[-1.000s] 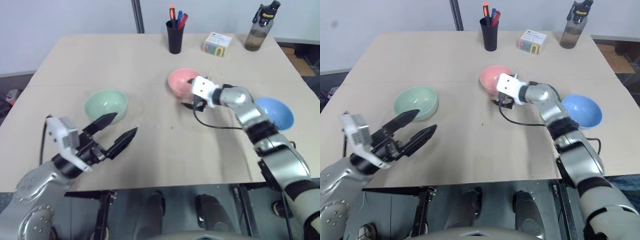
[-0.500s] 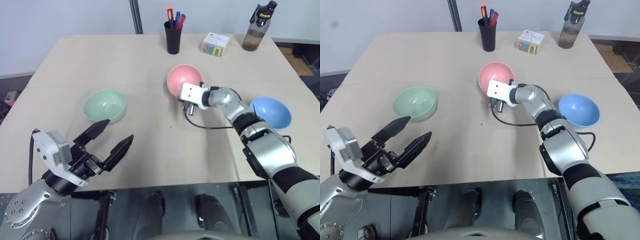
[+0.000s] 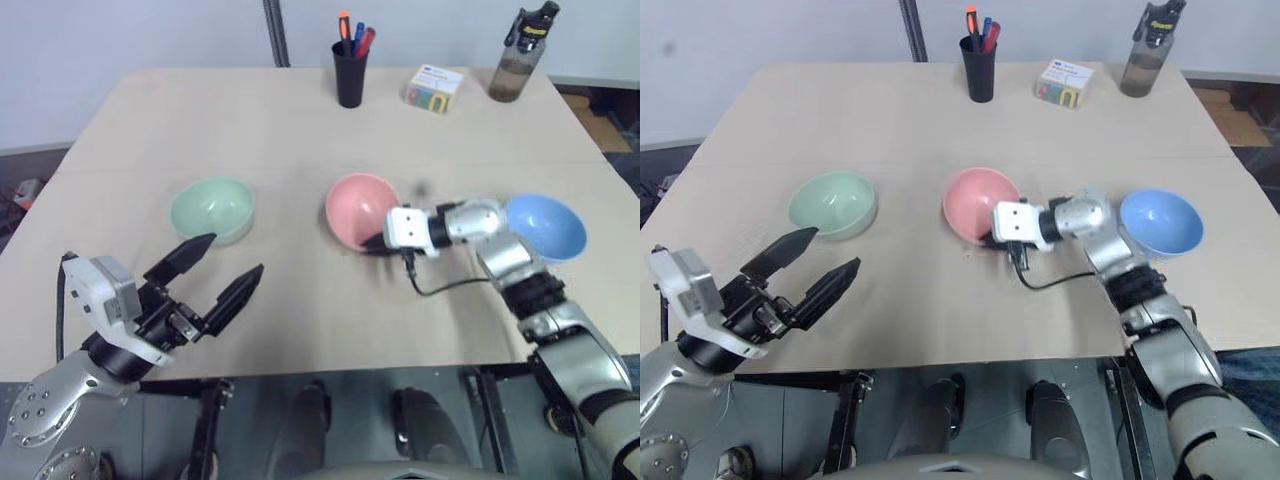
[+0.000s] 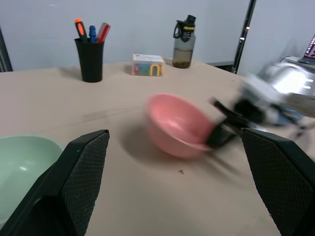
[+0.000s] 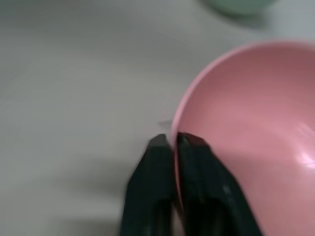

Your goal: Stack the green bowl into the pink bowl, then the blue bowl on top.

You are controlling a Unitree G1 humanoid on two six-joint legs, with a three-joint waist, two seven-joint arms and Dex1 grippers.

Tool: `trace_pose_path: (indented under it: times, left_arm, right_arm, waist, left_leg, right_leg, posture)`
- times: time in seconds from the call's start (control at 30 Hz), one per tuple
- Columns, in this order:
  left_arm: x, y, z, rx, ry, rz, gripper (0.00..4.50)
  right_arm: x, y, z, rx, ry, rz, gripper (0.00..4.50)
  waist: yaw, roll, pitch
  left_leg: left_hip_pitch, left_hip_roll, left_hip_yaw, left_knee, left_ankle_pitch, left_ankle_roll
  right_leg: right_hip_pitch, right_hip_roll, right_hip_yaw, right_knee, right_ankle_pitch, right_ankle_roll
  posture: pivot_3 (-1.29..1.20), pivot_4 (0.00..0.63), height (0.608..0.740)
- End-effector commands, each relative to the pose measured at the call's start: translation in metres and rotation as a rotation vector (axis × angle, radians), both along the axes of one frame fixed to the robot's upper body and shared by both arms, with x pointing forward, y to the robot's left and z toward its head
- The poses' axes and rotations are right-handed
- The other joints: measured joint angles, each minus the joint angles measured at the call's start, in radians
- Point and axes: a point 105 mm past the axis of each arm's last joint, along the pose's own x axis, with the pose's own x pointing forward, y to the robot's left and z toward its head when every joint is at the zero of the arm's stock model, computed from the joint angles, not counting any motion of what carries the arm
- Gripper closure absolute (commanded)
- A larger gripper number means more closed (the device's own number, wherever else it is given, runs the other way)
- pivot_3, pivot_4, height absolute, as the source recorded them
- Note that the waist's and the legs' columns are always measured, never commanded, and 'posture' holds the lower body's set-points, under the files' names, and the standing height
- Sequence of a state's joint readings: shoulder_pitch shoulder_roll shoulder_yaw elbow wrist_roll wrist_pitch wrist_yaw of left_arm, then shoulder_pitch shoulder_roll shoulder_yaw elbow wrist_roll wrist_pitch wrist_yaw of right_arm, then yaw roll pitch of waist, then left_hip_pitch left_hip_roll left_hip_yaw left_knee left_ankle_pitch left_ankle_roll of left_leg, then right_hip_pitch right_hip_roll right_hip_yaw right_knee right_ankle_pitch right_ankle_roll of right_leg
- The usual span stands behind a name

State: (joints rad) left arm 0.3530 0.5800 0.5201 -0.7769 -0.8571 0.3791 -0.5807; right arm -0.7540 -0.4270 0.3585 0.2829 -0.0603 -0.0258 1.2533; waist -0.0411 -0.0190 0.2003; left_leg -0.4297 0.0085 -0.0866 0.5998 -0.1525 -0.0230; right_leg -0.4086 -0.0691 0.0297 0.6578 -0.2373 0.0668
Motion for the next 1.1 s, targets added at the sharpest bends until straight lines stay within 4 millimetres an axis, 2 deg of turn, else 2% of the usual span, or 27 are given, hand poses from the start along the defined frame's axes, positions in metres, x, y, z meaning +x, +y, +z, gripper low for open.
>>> trace_pose_path:
  times: [0.03, 0.13, 0.2, 0.23, 0.3, 0.4, 0.53, 0.73, 0.83, 1.1]
  left_arm:
    - [0.01, 0.006, -0.001, 0.049, -0.003, 0.038, 0.0]
    - [0.019, 0.011, -0.002, 0.082, 0.006, 0.082, 0.0]
    - [0.028, 0.019, -0.007, 0.166, 0.022, 0.178, 0.0]
    - [0.032, 0.023, -0.008, 0.203, 0.02, 0.223, 0.0]
    - [0.04, 0.029, -0.012, 0.298, 0.036, 0.306, 0.0]
    - [0.057, 0.032, -0.01, 0.408, 0.078, 0.39, 0.0]
    - [0.084, 0.034, -0.015, 0.688, 0.162, 0.422, 0.0]
    - [0.116, 0.033, -0.023, 0.781, 0.285, 0.459, 0.0]
    - [0.128, 0.031, -0.036, 0.827, 0.326, 0.451, 0.7]
    - [0.142, 0.025, -0.037, 0.836, 0.321, 0.427, 4.1]
  right_arm:
    - [-0.013, 0.009, 0.02, 0.038, 0.001, 0.006, 2.4]
    - [-0.016, 0.01, 0.023, 0.052, 0.01, -0.015, 1.29]
    - [-0.015, 0.011, 0.034, 0.113, -0.012, -0.052, 0.36]
    - [-0.014, 0.011, 0.039, 0.14, -0.026, -0.069, 0.13]
    - [-0.014, 0.011, 0.054, 0.22, -0.049, -0.093, 0.02]
    - [-0.028, 0.009, 0.074, 0.338, -0.057, -0.079, 0.02]
    - [-0.036, 0.01, 0.082, 0.412, -0.065, -0.096, 0.02]
    - [-0.046, 0.01, 0.093, 0.535, -0.025, -0.108, 0.02]
    - [-0.049, 0.002, 0.093, 0.549, -0.023, -0.142, 0.0]
    - [-0.052, -0.013, 0.089, 0.547, -0.039, -0.225, 0.0]
  waist:
    - [-0.005, 0.0, 0.0]
    - [-0.001, 0.0, 0.0]
    - [0.0, 0.0, 0.0]
    - [0.001, 0.0, 0.0]
    - [0.002, 0.0, 0.0]
    - [0.013, -0.001, 0.0]
    - [0.012, -0.001, -0.001]
    - [-0.002, -0.001, 0.0]
    - [0.002, -0.001, 0.0]
    - [0.003, -0.002, 0.0]
  left_leg:
    - [0.002, 0.001, 0.0, 0.0, 0.0, 0.0]
    - [0.002, 0.004, 0.0, 0.001, 0.0, 0.0]
    - [0.002, 0.004, 0.0, 0.002, 0.0, -0.001]
    - [0.001, 0.004, 0.0, 0.002, 0.0, -0.001]
    - [-0.001, 0.004, 0.0, 0.002, 0.001, -0.001]
    - [-0.001, 0.003, -0.001, 0.002, 0.001, -0.001]
    - [-0.001, 0.003, -0.002, 0.002, 0.001, -0.001]
    - [-0.002, 0.003, -0.001, 0.001, 0.001, -0.002]
    - [-0.002, 0.004, -0.001, 0.0, 0.001, -0.002]
    - [-0.002, 0.003, -0.001, 0.0, 0.001, -0.002]
  right_leg:
    - [0.0, 0.002, 0.001, 0.001, -0.001, 0.002]
    - [0.0, 0.005, 0.001, 0.002, -0.002, 0.002]
    - [0.0, 0.005, 0.001, 0.002, -0.002, 0.002]
    - [0.0, 0.004, 0.001, 0.001, -0.001, 0.002]
    - [0.0, 0.004, 0.001, 0.0, 0.0, 0.0]
    - [-0.001, 0.004, 0.001, 0.001, 0.001, -0.001]
    - [0.0, 0.005, 0.0, 0.001, -0.001, 0.002]
    - [-0.001, 0.005, 0.0, 0.001, 0.001, 0.007]
    - [-0.002, 0.005, 0.0, 0.001, 0.001, 0.007]
    - [-0.002, 0.005, 0.0, 0.001, 0.001, 0.006]
  posture:
    - [0.0, 0.15, 0.74]
    - [0.0, 0.15, 0.74]
    - [0.0, 0.15, 0.74]
    - [0.0, 0.15, 0.74]
    - [0.0, 0.15, 0.74]
    - [0.0, 0.15, 0.74]
    - [0.0, 0.15, 0.74]
    - [0.0, 0.15, 0.74]
    - [0.0, 0.15, 0.74]
    - [0.0, 0.15, 0.74]
